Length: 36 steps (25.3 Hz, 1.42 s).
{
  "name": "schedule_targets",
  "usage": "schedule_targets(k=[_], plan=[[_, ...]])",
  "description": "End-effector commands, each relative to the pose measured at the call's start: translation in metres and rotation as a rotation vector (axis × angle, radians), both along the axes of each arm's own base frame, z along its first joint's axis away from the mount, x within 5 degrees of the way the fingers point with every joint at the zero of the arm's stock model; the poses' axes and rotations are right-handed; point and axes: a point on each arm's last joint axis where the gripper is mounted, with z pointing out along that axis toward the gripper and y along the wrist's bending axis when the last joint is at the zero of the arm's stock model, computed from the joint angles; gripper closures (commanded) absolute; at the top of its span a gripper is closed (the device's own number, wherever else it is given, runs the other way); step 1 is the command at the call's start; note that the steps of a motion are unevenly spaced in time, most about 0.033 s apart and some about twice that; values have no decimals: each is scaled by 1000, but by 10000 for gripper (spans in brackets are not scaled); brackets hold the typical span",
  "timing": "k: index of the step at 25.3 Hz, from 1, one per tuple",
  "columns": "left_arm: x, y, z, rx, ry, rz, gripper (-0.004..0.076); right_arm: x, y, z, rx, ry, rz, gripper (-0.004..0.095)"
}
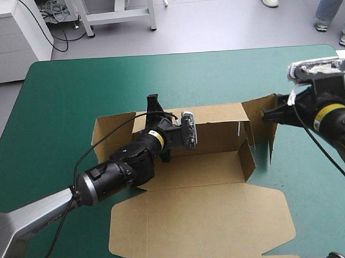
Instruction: Fold the box
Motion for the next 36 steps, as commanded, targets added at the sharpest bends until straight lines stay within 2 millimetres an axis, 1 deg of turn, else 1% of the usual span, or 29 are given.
schedule_targets(k=[1,5,7,8,9,10,11,12,13,15,20,23,30,36], plan=[[-6,0,13,-86,6,3,732,14,3,29,-15,-81,-24,349],[-6,0,14,-100,-2,8,732,40,6,43,-21,-56,-38,349],[-6,-1,14,-107,-5,-1,732,67,8,41,-2,10,3,349],[-6,-2,14,-113,-6,-11,732,86,8,37,18,52,49,349],[-6,-2,14,-117,-5,-10,732,94,5,35,28,67,55,349],[-6,-2,14,-117,-6,-11,732,113,1,27,47,107,81,349],[-6,-2,14,-117,-6,-11,732,121,0,23,52,123,87,349],[-6,-2,15,-118,-6,-12,732,138,-4,11,56,172,96,349],[-6,-2,15,-119,-6,-14,732,145,-5,4,57,197,97,348],[-6,-3,15,-120,-6,-15,732,169,-9,-22,14,307,112,349],[-7,-3,15,-127,-6,-24,732,192,-7,-55,-29,436,139,349],[-7,-4,15,-133,-4,-22,732,204,-3,-70,-9,479,153,349],[-7,-4,15,-133,-4,-22,732,204,-3,-72,-23,484,166,353],[-7,-4,15,-133,-4,-22,732,204,-3,-82,-41,516,178,353]])
